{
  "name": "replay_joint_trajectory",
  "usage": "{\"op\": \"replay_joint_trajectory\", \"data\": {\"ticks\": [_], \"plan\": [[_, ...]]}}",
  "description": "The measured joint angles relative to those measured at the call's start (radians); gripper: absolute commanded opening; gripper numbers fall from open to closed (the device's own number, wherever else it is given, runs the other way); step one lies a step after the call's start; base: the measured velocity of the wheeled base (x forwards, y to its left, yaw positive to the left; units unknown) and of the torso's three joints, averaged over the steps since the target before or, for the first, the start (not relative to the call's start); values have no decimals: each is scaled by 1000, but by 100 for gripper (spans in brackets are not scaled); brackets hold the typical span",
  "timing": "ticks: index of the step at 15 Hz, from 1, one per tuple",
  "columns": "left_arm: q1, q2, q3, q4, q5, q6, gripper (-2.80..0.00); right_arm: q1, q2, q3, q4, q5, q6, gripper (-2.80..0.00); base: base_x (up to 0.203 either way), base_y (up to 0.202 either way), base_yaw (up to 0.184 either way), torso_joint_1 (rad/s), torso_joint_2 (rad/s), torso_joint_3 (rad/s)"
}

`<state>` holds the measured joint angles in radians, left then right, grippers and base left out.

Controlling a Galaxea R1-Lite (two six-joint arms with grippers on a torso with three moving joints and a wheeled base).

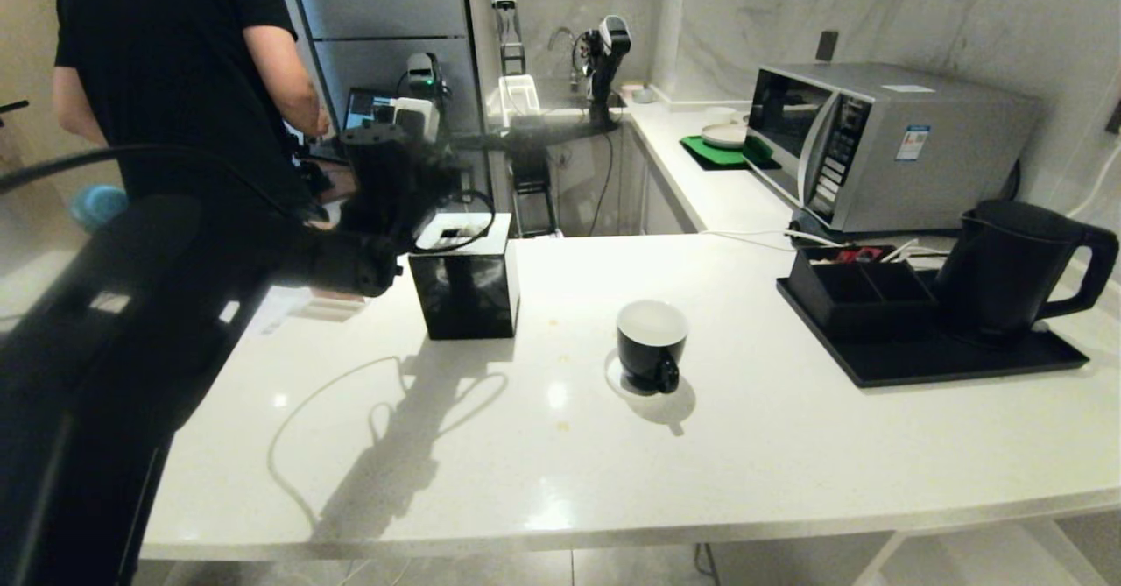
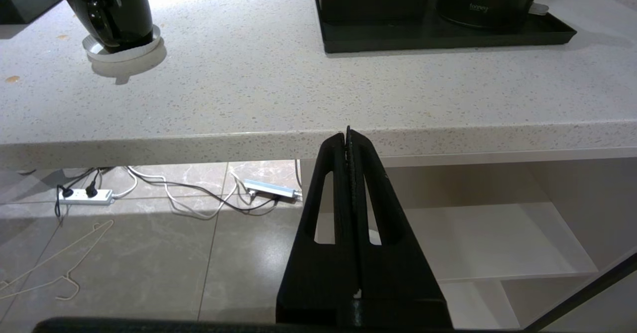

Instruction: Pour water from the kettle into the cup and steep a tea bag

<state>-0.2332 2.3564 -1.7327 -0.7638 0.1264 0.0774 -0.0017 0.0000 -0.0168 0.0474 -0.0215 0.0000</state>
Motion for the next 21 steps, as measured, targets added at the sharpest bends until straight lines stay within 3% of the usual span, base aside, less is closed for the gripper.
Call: {"op": "replay_joint_trajectory", "data": {"ticks": [6,21], "plan": [[1,12,72,-85,1,-6,-280,0,0,0,0,0,0,-280,0,0,0,0,0,0],[-1,20,84,-87,0,-9,-280,0,0,0,0,0,0,-280,0,0,0,0,0,0]]}}
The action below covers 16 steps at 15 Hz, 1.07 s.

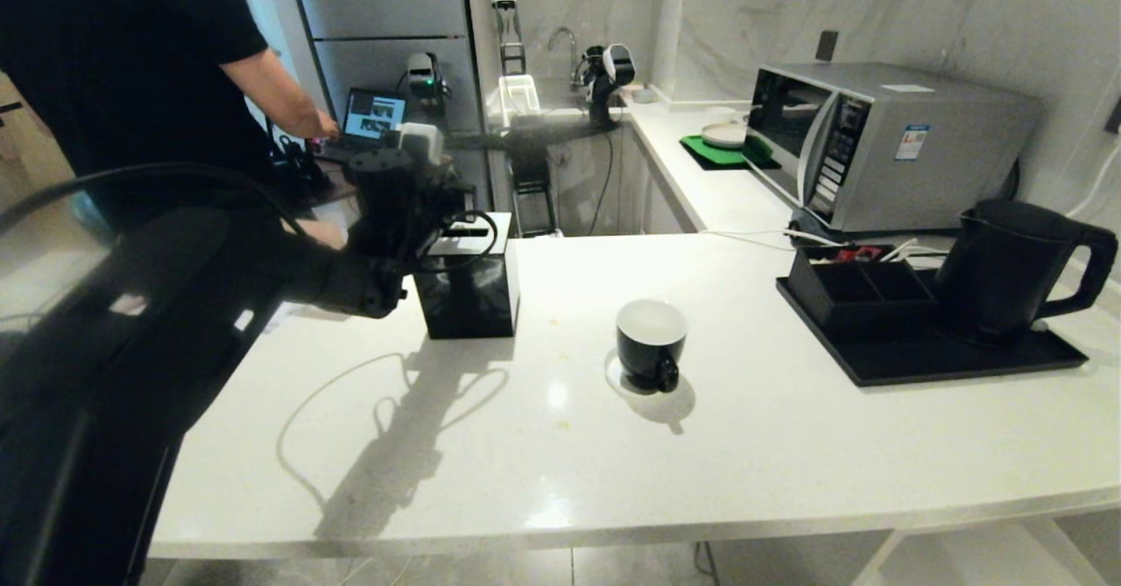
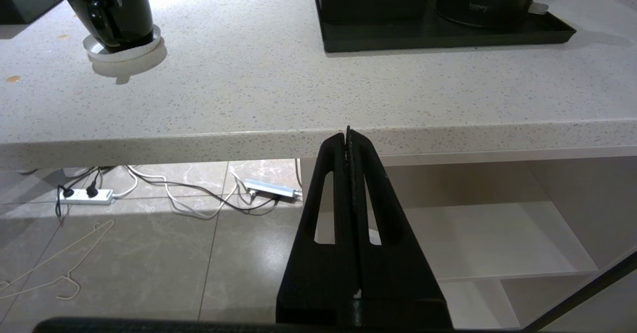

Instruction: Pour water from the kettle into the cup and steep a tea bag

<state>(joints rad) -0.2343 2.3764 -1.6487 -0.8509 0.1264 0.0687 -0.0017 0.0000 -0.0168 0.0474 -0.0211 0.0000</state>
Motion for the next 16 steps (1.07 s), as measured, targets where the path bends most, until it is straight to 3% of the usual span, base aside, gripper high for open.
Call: {"op": "replay_joint_trajectory", "data": {"ticks": [1,2,3,16], "plan": [[0,0,0,2,0,0,-280,0,0,0,0,0,0,-280,0,0,0,0,0,0],[0,0,0,2,0,0,-192,0,0,0,0,0,0,-280,0,0,0,0,0,0],[1,0,0,2,0,0,0,0,0,0,0,0,0,-280,0,0,0,0,0,0],[4,-2,-1,-31,1,-3,0,0,0,0,0,0,0,-280,0,0,0,0,0,0]]}}
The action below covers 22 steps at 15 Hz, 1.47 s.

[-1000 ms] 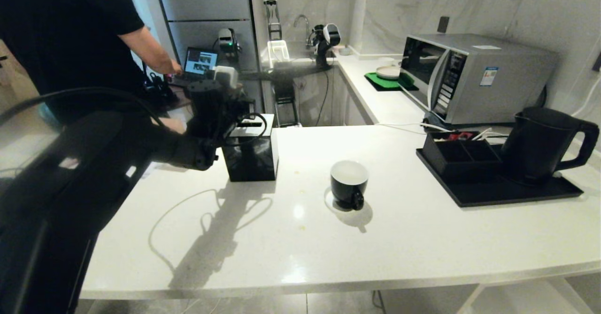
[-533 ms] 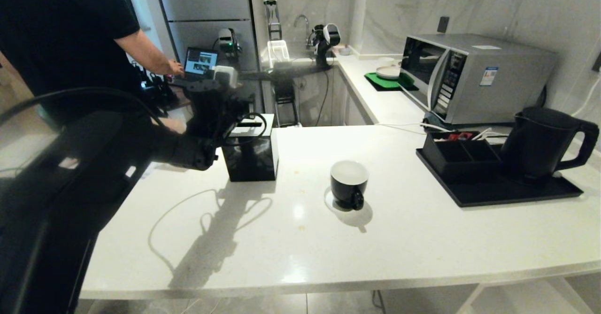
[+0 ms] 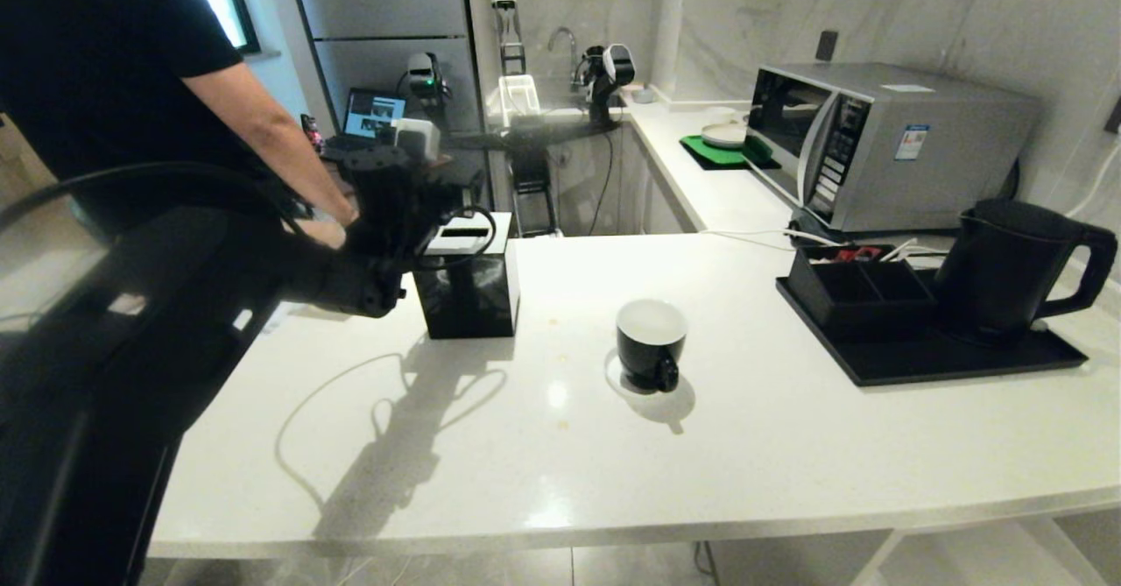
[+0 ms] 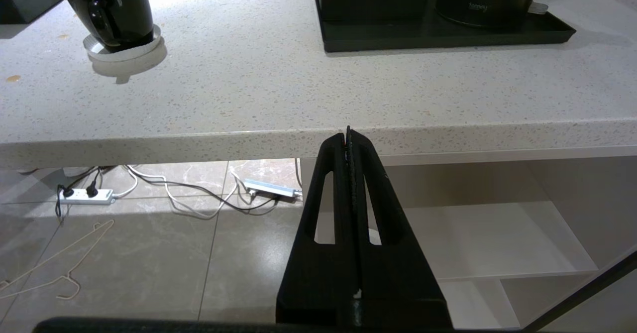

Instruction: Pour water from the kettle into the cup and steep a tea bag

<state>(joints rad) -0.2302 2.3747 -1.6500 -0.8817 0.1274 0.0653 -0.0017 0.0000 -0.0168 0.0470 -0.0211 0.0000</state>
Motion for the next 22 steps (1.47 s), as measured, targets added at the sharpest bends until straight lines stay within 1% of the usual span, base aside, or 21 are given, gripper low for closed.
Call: {"op": "replay_joint_trajectory", "data": {"ticks": [7,17,18,22], "plan": [[-2,-20,-7,-25,0,0,0,0,0,0,0,0,0,-280,0,0,0,0,0,0],[-14,-100,5,-37,10,1,0,0,0,0,0,0,0,-280,0,0,0,0,0,0],[-16,-109,9,-37,10,1,-280,0,0,0,0,0,0,-280,0,0,0,0,0,0],[-18,-155,62,-40,11,2,-280,0,0,0,0,0,0,-280,0,0,0,0,0,0]]}}
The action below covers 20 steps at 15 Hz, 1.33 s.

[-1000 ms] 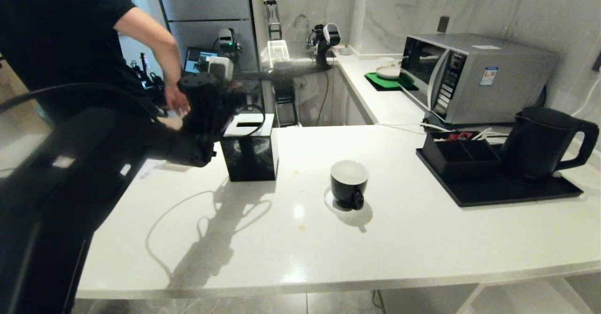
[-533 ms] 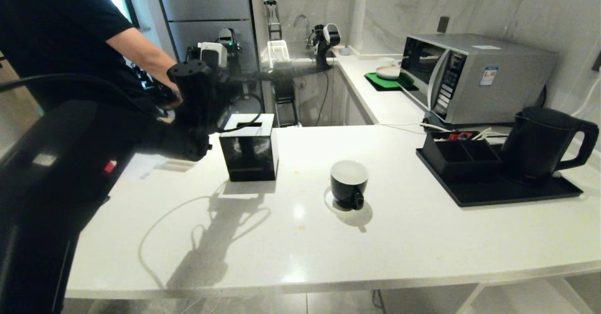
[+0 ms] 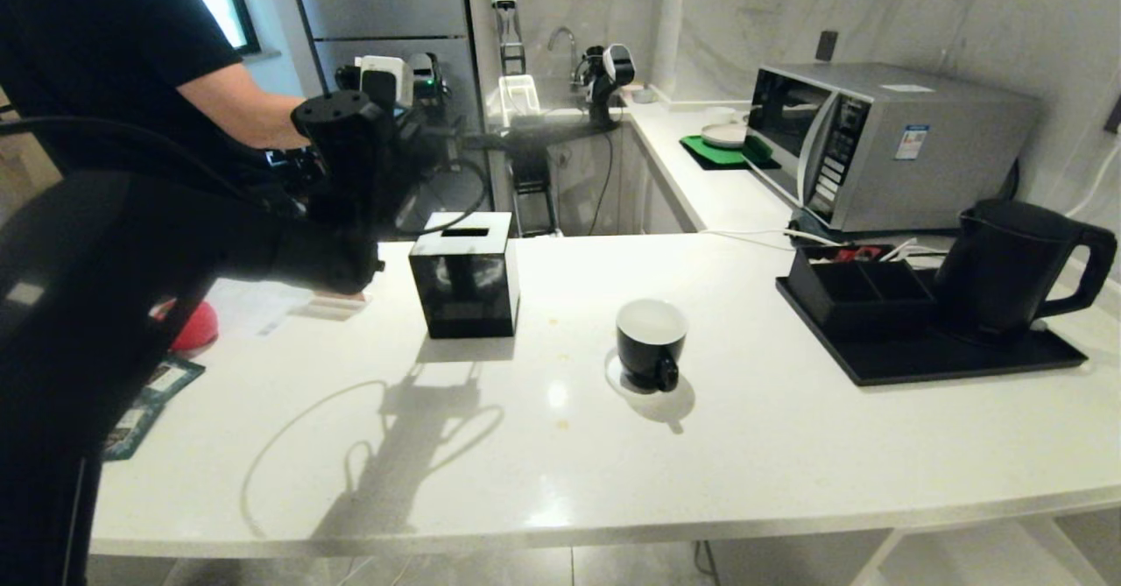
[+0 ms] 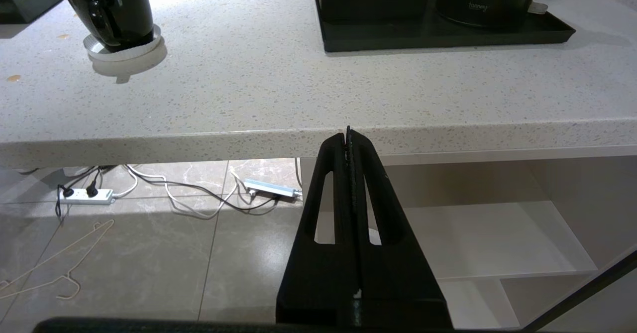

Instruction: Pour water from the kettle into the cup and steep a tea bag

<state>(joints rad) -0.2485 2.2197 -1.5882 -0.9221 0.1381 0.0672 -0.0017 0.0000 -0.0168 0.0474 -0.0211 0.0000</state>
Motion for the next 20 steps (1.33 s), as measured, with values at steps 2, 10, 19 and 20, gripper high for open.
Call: {"op": "replay_joint_trajectory", "data": {"ticks": [2,10,19,20], "plan": [[-7,-26,20,-3,6,1,-280,0,0,0,0,0,0,-280,0,0,0,0,0,0],[-15,-134,71,-6,10,1,-280,0,0,0,0,0,0,-280,0,0,0,0,0,0],[-43,-551,623,-1,10,-2,-280,0,0,0,0,0,0,-280,0,0,0,0,0,0],[-36,-623,708,2,10,-6,-280,0,0,0,0,0,0,-280,0,0,0,0,0,0]]}}
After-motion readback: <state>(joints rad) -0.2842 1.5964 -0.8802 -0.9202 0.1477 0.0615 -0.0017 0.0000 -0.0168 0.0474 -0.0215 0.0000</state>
